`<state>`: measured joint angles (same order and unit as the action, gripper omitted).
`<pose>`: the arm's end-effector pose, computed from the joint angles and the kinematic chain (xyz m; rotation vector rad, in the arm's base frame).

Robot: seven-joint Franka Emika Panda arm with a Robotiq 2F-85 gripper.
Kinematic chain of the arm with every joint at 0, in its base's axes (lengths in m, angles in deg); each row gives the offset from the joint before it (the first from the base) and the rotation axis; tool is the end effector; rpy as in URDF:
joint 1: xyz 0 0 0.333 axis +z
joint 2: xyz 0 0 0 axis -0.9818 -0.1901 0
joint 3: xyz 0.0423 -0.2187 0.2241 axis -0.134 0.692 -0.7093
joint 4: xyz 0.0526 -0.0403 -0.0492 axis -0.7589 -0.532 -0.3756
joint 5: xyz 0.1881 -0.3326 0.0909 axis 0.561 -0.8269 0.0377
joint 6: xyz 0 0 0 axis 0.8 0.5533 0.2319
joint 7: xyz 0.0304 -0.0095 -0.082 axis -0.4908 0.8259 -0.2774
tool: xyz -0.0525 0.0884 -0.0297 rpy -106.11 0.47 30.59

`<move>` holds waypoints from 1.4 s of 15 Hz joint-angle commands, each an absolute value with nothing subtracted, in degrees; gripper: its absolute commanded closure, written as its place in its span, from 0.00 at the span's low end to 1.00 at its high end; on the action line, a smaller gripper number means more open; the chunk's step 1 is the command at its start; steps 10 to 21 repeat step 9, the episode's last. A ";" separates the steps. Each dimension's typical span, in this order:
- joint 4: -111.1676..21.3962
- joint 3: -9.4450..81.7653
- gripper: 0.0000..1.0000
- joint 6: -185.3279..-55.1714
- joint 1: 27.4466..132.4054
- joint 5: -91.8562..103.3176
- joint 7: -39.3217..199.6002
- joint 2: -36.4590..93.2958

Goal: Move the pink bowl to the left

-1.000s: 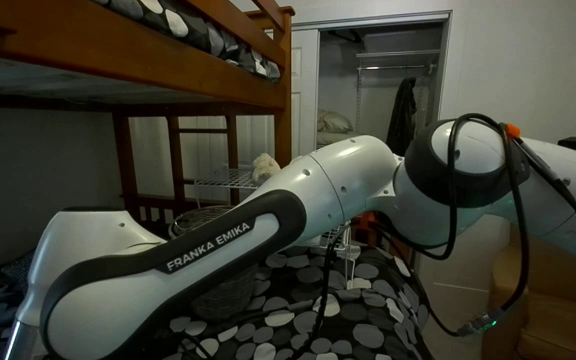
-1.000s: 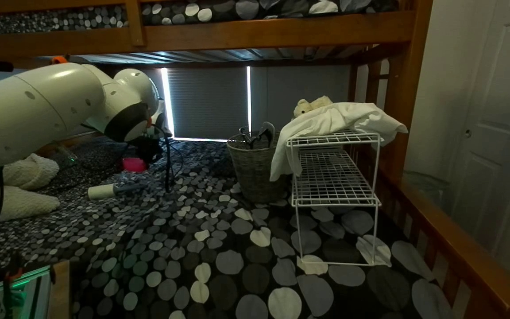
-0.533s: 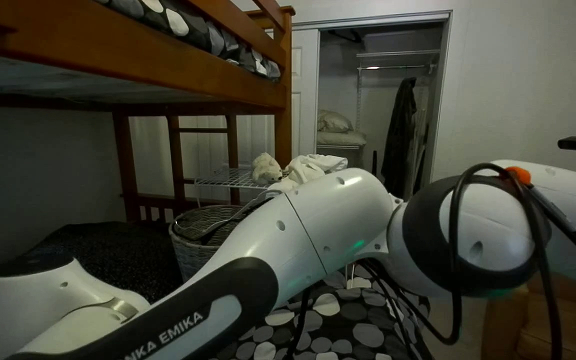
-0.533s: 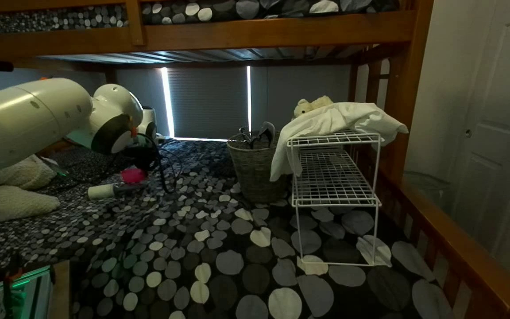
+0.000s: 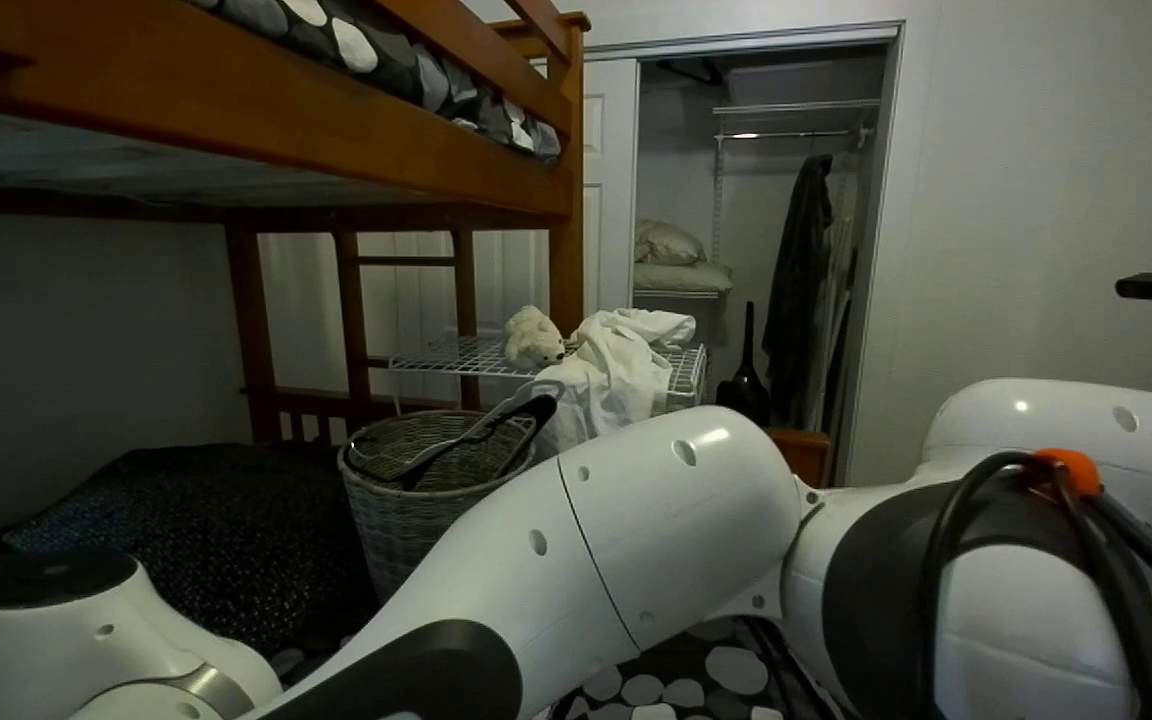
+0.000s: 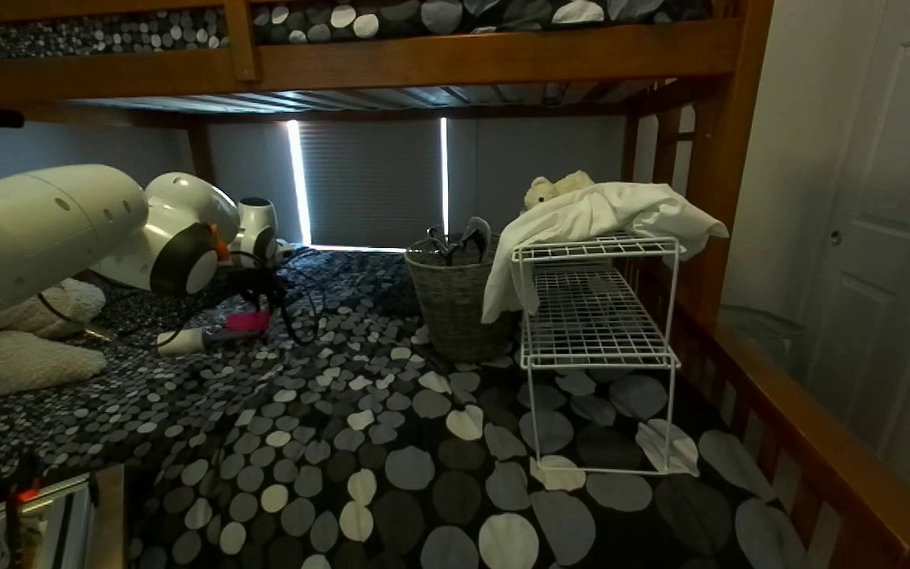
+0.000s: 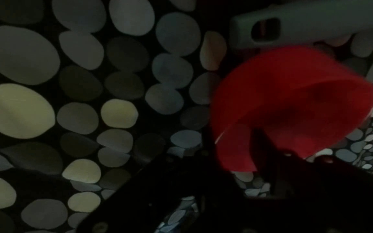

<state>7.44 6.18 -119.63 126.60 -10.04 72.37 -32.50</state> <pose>0.4328 0.7053 0.1751 -2.4001 -1.4868 -0.3389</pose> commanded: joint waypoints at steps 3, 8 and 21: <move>9.67 10.10 0.18 -121.75 127.11 -8.16 75.00 -30.88; 4.02 16.56 0.00 -119.53 125.90 -8.98 90.86 -23.26; 9.03 15.38 0.00 -121.20 126.45 -8.82 86.14 -26.75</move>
